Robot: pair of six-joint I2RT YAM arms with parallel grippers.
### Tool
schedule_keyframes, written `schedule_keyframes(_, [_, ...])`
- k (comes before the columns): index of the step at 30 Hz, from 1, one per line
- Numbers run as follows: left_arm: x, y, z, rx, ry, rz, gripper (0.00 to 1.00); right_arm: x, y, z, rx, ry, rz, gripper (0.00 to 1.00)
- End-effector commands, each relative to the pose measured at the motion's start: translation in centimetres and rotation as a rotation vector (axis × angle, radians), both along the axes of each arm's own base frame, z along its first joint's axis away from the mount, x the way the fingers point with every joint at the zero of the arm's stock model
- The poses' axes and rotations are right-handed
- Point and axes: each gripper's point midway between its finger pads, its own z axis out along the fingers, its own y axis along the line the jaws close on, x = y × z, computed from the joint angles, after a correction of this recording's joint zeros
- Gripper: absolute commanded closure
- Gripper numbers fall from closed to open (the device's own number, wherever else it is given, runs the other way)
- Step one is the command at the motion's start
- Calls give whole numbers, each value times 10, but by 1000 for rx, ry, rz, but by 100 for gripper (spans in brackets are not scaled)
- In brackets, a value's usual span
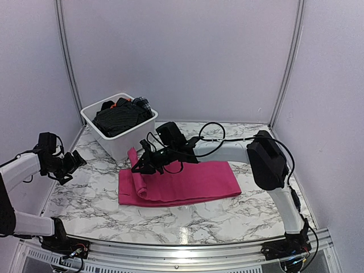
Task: Fold and stack the mixed laundry pile
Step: Fold the rectangle-folded trousers at the center of the board, then flatten out the rectangle-folded trousers at the center of the board.
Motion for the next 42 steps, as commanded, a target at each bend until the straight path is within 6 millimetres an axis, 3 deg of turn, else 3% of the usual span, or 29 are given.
schedule_keyframes(1, [-1, 2, 3, 21, 9, -10, 1, 1, 20, 39, 120, -19, 19, 100])
schedule_keyframes(5, [1, 1, 6, 21, 1, -12, 1, -5, 33, 41, 161, -11, 47, 99])
schedule_keyframes(9, [2, -5, 11, -7, -18, -40, 1, -22, 43, 39, 205, 32, 114, 67])
schedule_keyframes(13, [-2, -14, 21, -24, -63, -85, 1, -18, 39, 61, 238, -43, 123, 39])
schedule_keyframes(16, [-3, -24, 39, -34, -133, -124, 1, -10, 24, 82, 259, -94, 121, 34])
schedule_keyframes(19, [-4, -33, 65, -33, -219, -161, 1, 2, -6, 102, 259, -160, 81, 34])
schedule_keyframes(21, [-5, -50, 73, -57, -238, -222, 1, 12, -36, 110, 229, -208, 37, 35])
schedule_keyframes(26, [-9, -110, 89, -75, -274, -412, 1, 35, -136, 87, 50, -258, -99, 36])
schedule_keyframes(27, [-10, -124, 89, -86, -274, -454, 1, 36, -158, 72, 14, -237, -125, 37])
schedule_keyframes(32, [-25, -192, 75, -29, -236, -651, 1, 58, -237, 48, -46, -225, -261, 38])
schedule_keyframes(37, [-28, -230, 41, -25, -170, -703, 1, 62, -257, 14, -47, -157, -267, 40])
schedule_keyframes(42, [-23, -240, -7, -22, -52, -666, 4, 59, -281, -38, -98, -62, -295, 42])
